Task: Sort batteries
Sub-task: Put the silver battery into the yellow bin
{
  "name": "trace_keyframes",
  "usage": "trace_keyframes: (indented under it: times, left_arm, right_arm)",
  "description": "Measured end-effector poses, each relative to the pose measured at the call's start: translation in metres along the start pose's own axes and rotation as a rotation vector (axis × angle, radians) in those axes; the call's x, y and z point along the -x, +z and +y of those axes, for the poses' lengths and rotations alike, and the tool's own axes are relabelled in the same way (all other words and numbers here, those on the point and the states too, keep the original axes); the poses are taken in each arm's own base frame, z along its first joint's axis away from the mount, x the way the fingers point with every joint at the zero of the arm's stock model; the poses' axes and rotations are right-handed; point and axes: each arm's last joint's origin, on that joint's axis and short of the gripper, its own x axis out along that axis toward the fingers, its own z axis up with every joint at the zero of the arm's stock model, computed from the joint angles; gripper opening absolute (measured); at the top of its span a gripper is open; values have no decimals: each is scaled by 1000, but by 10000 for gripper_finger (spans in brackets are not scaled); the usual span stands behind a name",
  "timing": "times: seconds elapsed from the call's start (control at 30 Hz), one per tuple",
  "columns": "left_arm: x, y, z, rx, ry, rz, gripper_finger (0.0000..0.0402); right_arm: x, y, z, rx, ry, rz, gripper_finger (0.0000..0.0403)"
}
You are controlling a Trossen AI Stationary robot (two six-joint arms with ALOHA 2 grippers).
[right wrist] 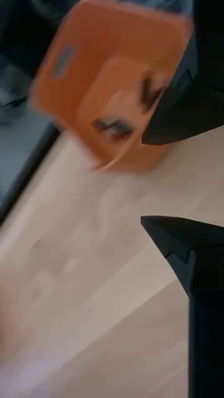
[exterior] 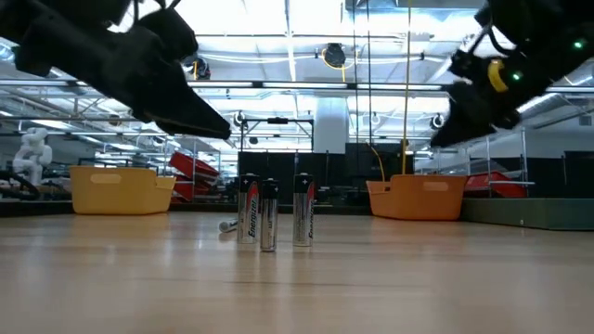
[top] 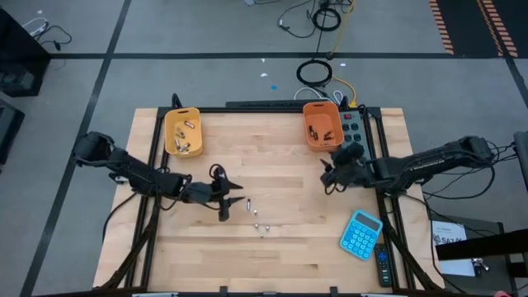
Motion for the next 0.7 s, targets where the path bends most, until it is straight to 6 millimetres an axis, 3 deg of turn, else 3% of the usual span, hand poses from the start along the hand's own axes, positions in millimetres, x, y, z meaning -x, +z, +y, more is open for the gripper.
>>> trace_keyframes:
  times: [0.17, 0.47, 0.57, 0.7]
  left_arm:
    - [-9, 4, 27, -29, 41, 13, 176]
    - [-19, 11, 79, -8, -217, 17, 176]
    - [-19, 16, 94, 29, -176, -29, 176]
    - [-21, 32, 111, 201, -149, -65, 176]
  right_arm:
    - [-9, 21, -1, 27, 98, -92, 188]
    - [-35, 52, -38, 92, 132, -201, 158]
    - [-40, 64, -52, 35, 157, -277, 152]
    - [-45, 68, -65, -141, 202, -284, 146]
